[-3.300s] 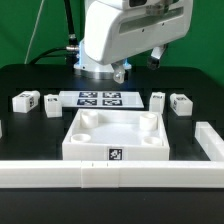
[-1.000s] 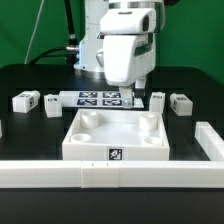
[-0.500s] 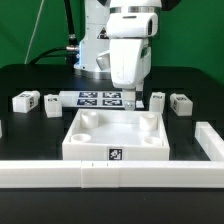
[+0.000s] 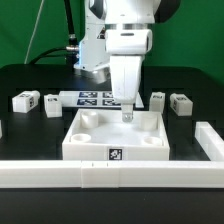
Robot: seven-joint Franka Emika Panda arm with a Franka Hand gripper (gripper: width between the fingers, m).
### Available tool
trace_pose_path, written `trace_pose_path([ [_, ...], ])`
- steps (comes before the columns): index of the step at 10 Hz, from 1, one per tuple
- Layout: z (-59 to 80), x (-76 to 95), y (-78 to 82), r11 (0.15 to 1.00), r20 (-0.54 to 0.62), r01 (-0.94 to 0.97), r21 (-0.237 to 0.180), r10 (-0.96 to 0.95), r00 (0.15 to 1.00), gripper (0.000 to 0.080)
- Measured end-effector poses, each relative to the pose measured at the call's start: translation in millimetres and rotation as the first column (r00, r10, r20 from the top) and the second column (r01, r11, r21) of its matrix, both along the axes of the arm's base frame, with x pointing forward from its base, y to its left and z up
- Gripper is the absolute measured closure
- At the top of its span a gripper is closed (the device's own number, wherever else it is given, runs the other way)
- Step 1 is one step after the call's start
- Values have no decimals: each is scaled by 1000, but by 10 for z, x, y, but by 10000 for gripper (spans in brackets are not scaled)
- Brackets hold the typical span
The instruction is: Assemble one leg
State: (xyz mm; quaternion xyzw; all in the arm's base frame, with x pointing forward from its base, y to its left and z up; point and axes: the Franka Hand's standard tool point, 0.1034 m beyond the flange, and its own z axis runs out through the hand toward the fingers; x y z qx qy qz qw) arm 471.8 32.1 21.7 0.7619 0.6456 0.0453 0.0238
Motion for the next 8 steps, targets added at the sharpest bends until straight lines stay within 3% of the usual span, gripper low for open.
trace_pose_path([
  [3,-146,-73,-26,1000,-20,4,3,-4,1000,150],
  [5,-145,-73,-24,1000,-20,4,3,-4,1000,415],
  [6,-146,-73,-24,1000,-20,4,3,-4,1000,415],
  [7,-146,-74,-24,1000,-21,4,3,-4,1000,597],
  [8,-150,-79,-23,1000,-22,4,3,-4,1000,597],
])
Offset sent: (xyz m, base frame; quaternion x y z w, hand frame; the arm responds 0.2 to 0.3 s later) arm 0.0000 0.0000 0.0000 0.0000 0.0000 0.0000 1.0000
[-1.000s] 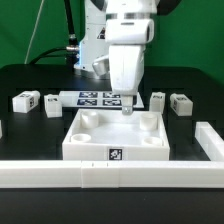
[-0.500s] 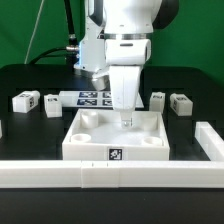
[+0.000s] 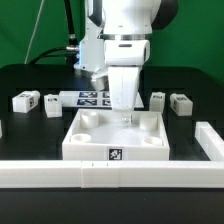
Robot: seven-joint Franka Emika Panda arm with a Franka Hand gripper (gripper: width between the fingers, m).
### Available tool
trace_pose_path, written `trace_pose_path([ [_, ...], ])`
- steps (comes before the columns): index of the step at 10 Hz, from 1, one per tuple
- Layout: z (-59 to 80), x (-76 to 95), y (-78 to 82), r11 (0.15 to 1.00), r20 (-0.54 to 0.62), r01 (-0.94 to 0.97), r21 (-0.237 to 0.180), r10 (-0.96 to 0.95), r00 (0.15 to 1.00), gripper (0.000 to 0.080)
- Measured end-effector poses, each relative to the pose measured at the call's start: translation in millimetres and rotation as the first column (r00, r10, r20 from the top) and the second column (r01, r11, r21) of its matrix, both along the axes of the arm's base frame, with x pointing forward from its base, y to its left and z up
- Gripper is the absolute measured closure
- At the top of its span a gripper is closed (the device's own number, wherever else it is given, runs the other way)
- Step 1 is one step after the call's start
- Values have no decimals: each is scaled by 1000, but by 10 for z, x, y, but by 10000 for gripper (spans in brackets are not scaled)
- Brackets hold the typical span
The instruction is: Assemble one leg
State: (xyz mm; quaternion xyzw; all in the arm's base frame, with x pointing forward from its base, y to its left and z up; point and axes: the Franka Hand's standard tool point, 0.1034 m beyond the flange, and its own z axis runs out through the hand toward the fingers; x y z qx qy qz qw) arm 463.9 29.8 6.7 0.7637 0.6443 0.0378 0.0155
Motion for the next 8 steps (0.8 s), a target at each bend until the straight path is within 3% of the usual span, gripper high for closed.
trace_pose_path([
  [1,-2,-3,-2,1000,-1,1,0,-1,1000,738],
  [6,-3,-3,1,1000,-4,-7,-2,7,1000,738],
  [8,2,69,147,994,-38,-109,-26,108,993,738],
])
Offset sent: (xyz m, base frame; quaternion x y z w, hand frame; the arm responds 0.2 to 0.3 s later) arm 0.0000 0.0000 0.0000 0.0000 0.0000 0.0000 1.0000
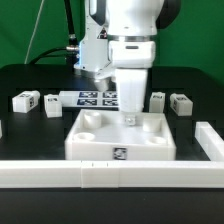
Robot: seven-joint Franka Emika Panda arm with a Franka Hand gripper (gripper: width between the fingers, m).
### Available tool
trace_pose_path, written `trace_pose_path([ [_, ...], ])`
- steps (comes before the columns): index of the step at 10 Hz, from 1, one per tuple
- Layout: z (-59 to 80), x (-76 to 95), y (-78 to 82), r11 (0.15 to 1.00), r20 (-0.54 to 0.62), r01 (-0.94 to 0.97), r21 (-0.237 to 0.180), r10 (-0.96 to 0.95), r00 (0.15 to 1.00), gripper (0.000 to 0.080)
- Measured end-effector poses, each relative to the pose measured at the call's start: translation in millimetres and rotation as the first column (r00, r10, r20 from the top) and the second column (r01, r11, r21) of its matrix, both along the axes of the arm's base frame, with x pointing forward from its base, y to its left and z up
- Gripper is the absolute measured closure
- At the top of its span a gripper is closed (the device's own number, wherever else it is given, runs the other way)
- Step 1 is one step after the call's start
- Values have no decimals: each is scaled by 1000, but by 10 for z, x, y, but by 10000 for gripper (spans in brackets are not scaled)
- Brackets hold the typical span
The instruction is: Assemble one leg
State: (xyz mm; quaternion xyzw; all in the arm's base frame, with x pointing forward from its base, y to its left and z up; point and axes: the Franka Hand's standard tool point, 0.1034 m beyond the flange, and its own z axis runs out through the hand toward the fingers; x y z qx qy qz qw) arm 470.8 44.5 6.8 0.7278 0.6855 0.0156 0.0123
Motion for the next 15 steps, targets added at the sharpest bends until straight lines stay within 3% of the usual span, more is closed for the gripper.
trace_pose_path([
  [3,8,94,232,996,-38,-91,-24,90,995,738],
  [7,2,90,216,996,-38,-82,-24,81,996,738],
  [11,4,295,353,997,-24,-77,-19,77,997,738],
  [15,5,304,386,999,-22,-48,-17,48,999,738],
])
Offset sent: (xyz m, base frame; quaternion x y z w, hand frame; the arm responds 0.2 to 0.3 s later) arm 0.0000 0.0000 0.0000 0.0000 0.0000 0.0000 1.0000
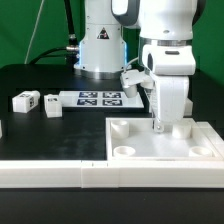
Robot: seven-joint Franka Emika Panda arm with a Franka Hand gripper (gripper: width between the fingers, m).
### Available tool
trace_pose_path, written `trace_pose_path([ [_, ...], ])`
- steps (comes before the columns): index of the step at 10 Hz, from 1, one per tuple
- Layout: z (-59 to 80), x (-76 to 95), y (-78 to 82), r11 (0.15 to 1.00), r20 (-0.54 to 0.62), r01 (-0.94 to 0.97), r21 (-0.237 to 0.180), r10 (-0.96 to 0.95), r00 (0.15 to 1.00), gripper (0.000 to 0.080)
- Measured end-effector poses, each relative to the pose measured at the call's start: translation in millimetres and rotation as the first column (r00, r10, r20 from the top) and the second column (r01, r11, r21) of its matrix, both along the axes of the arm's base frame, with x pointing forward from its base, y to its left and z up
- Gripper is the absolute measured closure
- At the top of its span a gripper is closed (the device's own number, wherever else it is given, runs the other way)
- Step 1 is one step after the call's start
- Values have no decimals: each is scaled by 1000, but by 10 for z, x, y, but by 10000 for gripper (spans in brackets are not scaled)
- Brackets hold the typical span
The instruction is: Assemble one leg
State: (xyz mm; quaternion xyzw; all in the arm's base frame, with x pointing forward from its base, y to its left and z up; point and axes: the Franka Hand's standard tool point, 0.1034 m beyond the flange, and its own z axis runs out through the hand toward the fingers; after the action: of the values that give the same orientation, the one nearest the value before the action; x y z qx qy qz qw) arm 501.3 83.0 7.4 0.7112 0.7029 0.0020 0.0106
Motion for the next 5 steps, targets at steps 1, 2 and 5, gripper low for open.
trace_pose_path([
  [1,0,0,-2,1000,0,0,0,0,1000,738],
  [2,0,0,-2,1000,0,0,0,0,1000,553],
  [5,0,0,-4,1000,0,1,0,-1,1000,240],
])
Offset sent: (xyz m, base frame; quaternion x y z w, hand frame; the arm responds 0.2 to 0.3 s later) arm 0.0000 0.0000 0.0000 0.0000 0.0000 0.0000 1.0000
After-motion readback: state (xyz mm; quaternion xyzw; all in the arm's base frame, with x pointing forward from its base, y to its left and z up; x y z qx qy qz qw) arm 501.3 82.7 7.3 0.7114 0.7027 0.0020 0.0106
